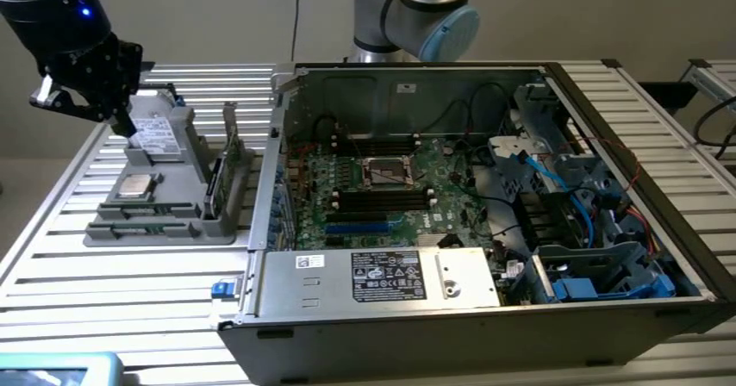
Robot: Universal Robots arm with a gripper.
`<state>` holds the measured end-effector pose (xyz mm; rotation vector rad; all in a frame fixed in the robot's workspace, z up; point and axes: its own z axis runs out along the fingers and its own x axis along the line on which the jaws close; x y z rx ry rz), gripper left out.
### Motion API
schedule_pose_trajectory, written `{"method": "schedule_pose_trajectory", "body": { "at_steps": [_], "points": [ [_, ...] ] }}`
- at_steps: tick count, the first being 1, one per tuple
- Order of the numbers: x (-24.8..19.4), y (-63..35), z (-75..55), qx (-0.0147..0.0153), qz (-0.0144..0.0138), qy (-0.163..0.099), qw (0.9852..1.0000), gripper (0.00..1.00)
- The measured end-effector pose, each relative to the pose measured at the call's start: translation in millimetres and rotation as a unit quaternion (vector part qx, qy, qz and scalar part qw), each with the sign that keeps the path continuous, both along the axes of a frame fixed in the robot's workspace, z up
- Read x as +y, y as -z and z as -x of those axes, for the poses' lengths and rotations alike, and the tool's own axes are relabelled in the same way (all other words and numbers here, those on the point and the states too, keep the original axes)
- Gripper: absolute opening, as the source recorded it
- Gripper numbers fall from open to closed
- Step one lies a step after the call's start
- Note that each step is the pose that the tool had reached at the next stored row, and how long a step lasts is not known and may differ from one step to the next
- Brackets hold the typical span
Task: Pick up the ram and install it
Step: 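Pick up the ram and move it above insertion slot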
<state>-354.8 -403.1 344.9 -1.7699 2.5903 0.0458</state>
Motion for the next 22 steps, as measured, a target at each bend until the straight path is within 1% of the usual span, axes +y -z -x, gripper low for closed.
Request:
{"method": "schedule_pose_trajectory", "body": {
  "at_steps": [3, 6, 9, 11, 16, 18, 22],
  "points": [
    [0.0, 0.1, 0.0, 0.0001, 0.0012, -0.025, 0.9997, 0.11],
    [0.0, 0.2, 0.0, 0.0001, 0.0024, -0.049, 0.9988, 0.11],
    [0.1, 0.3, 0.0, 0.0001, 0.0045, -0.071, 0.9975, 0.11],
    [0.1, 0.4, 0.0, 0.0002, 0.0066, -0.083, 0.9965, 0.11],
    [0.1, 0.4, 0.1, 0.0003, 0.0107, -0.112, 0.9936, 0.11],
    [0.0, 0.5, 0.3, 0.0004, 0.012, -0.122, 0.9925, 0.11],
    [0.0, 1.3, 2.5, 0.0006, 0.0146, -0.131, 0.9913, 0.11]
  ]
}}
